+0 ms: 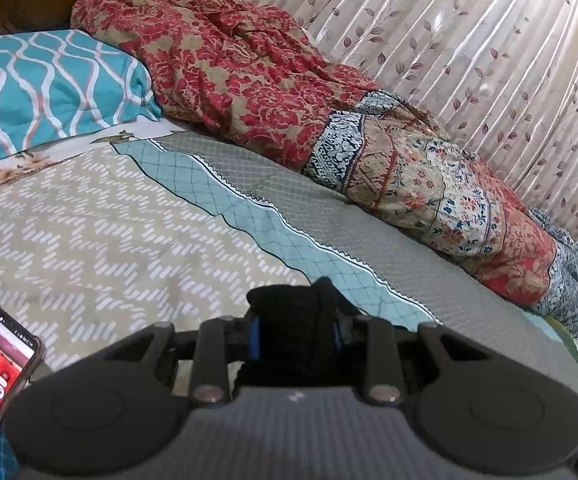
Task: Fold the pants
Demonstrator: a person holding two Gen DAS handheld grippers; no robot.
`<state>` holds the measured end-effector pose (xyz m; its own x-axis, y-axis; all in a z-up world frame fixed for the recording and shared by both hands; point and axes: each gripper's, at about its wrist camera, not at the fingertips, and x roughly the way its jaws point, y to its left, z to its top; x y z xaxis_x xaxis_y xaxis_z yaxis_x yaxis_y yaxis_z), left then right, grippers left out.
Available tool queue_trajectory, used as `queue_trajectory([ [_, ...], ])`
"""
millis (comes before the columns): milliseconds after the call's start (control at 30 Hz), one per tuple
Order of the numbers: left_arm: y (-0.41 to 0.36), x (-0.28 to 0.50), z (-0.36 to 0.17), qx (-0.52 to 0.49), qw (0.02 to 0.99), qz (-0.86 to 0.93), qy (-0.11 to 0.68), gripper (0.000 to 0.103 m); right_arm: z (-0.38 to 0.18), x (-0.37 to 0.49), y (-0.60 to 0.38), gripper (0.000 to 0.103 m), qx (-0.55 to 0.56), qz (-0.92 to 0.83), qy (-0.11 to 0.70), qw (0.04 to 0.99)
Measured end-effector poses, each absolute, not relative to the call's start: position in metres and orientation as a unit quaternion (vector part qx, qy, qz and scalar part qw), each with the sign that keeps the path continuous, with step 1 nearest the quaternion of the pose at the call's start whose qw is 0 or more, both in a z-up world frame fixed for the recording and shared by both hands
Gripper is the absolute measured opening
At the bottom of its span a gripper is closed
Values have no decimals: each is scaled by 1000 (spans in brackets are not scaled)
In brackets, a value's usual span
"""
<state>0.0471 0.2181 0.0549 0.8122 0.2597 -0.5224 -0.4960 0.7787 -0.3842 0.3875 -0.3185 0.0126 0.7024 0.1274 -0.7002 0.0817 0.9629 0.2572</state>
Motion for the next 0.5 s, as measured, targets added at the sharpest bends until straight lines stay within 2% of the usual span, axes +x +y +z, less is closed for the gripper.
queue_trajectory([
  [33,217,48,54,-258,916,206,229,28,6,397,-309,74,129,15,405,905],
  [67,216,49,54,-256,916,206,231,28,-1,406,-302,75,121,17,423,898],
  [100,214,50,54,-253,916,206,232,28,-9,414,-295,75,107,13,437,893],
  [133,213,51,54,-249,917,206,234,28,-16,420,-289,70,88,2,446,891],
  [167,213,52,54,-246,918,205,235,28,-23,422,-286,59,72,-12,450,890],
  [200,213,53,55,-242,919,204,235,28,-25,422,-289,27,64,-33,445,893],
  [233,213,53,56,-240,920,202,234,28,-22,420,-297,15,75,-46,437,895],
  [300,213,52,58,-239,922,201,230,28,-7,410,-329,10,149,-64,408,899],
  [433,218,45,64,-262,918,209,214,27,43,365,-407,10,248,-118,313,909],
  [500,223,38,68,-281,915,208,200,27,67,337,-440,6,294,-135,273,906],
])
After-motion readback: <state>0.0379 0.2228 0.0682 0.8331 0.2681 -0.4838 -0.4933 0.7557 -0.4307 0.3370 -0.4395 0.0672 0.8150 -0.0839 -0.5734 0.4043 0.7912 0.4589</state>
